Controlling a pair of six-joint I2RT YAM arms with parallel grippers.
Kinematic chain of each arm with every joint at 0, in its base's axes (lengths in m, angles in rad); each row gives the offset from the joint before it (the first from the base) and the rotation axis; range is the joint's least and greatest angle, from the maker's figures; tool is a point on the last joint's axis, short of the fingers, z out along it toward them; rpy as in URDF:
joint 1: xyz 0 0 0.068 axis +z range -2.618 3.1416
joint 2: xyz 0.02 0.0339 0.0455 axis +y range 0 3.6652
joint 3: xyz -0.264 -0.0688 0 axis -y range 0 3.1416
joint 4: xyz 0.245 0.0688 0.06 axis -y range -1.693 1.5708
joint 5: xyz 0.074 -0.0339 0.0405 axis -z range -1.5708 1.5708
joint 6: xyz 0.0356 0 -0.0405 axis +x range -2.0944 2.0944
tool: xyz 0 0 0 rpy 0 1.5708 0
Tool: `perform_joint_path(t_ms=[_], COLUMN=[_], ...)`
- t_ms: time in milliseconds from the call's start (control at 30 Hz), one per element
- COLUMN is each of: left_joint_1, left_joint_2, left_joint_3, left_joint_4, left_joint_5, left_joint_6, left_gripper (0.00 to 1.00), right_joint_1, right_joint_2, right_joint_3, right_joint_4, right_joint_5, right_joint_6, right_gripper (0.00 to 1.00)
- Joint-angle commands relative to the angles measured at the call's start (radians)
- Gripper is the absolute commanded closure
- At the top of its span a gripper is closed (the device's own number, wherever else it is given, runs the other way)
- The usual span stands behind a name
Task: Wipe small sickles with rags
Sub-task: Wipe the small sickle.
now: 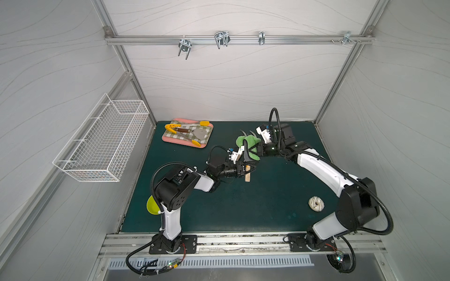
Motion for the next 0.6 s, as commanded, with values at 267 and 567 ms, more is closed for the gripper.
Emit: perform_joint_path(t_ms=[267,567], left_joint_1=[-0.082,-0.086], left_joint_2=[-0.19,-0.265], left_joint_3=[-0.028,-0.046], left_joint_4=[-0.085,-0.228], left_joint_5=[0.08,0.074], left_joint_6=[0.201,0.29], left_gripper=[1.0,1.0], right_joint_1=[-0.05,-0.108], right_joint_2=[0.18,0.349], right_joint_3=[0.162,0.326], right_joint_4=[0.014,-0.01], right_joint_5=[0.024,0.08], right_joint_6=[-0.051,-0.067], right_gripper=[0.95,0.95])
